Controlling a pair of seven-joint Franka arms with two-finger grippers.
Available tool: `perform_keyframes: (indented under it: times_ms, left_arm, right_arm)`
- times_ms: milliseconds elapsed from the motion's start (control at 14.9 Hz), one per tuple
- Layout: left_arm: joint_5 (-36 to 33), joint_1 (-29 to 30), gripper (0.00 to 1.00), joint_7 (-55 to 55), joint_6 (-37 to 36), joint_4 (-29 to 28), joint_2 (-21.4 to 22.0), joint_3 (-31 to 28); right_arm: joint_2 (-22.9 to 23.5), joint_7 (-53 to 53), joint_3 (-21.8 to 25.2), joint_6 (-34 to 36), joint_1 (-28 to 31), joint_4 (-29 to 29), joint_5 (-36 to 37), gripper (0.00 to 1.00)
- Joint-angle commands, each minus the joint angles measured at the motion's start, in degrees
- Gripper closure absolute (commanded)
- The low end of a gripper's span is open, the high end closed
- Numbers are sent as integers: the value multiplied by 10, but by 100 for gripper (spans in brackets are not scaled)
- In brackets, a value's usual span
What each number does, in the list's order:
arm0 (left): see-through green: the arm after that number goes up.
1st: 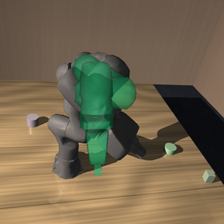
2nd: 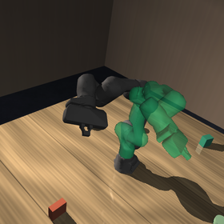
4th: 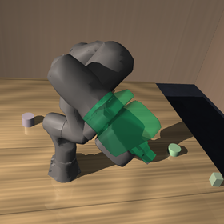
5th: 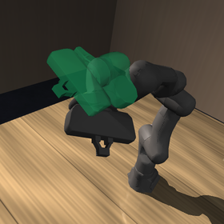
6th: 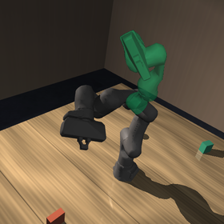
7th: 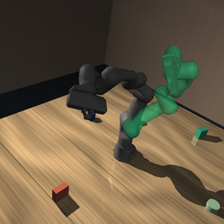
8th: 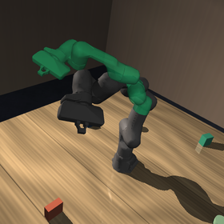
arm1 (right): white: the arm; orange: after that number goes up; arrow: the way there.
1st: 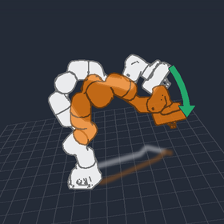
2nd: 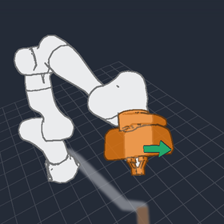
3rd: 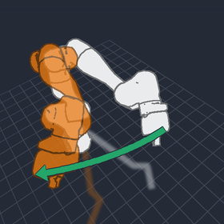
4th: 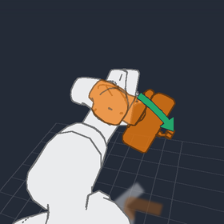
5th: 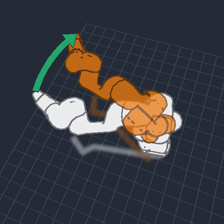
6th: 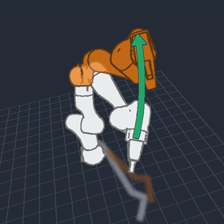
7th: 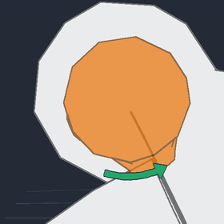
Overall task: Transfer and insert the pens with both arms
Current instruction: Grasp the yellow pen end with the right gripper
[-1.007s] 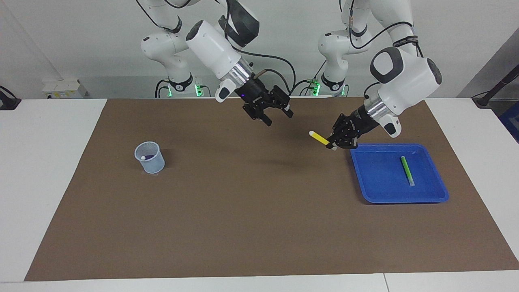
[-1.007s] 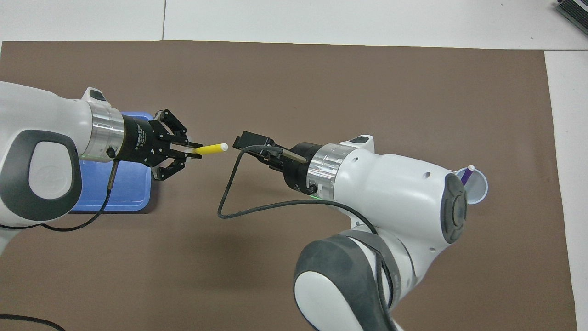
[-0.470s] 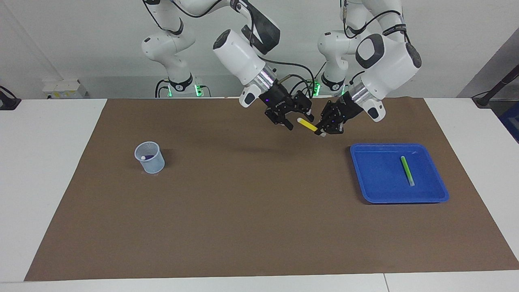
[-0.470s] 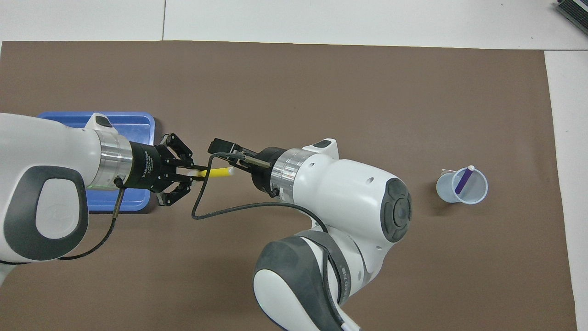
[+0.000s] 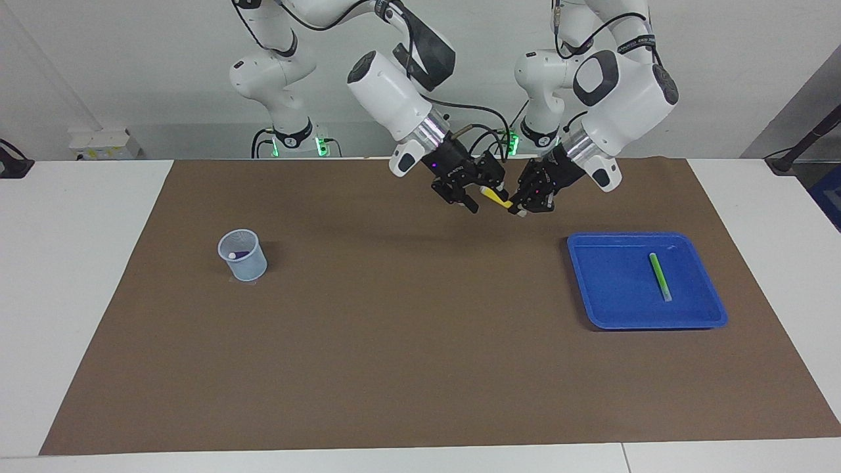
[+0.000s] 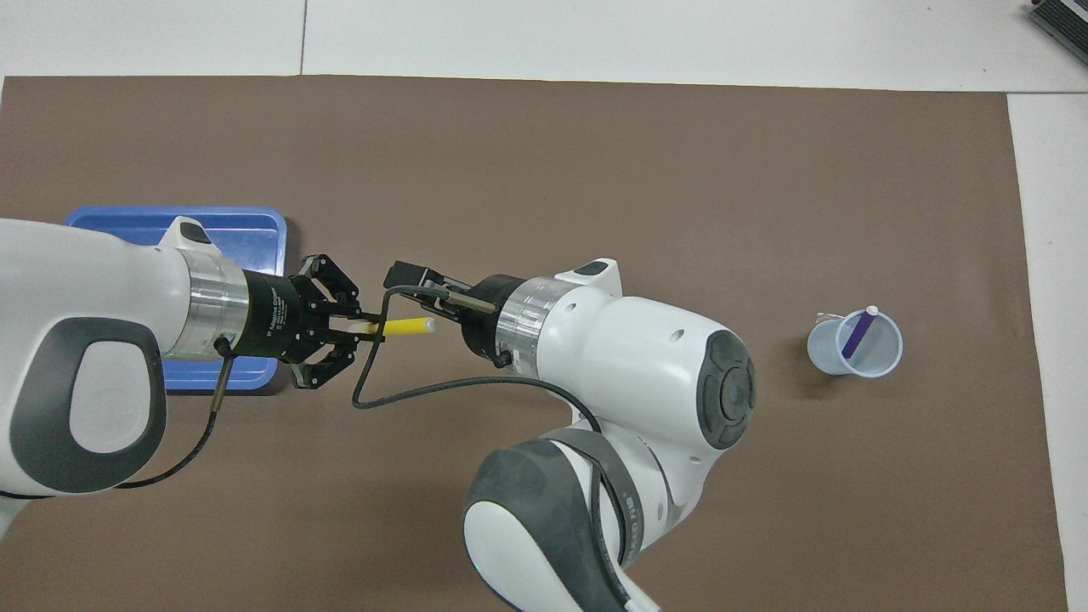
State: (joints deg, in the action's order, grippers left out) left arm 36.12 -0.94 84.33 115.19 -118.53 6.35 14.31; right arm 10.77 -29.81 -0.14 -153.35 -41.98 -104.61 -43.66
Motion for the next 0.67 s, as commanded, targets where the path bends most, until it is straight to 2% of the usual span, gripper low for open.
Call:
perform_keyframes:
  times_ms: [0, 201, 403, 604]
  left_arm:
    - [12, -8, 100, 7, 11, -20, 19, -5]
    - [12, -7, 100, 7, 8, -19, 20, -5]
    - [12, -7, 100, 7, 6, -19, 20, -5]
    - [12, -7, 100, 7, 6, -19, 21, -5]
  right_arm:
    - [-2, 1, 1, 5, -2, -9, -5, 24]
    - [-3, 7, 2, 7, -1, -13, -5, 31]
    - [-4, 7, 1, 7, -2, -14, -5, 45]
    - [-6, 7, 1, 7, -2, -16, -5, 52]
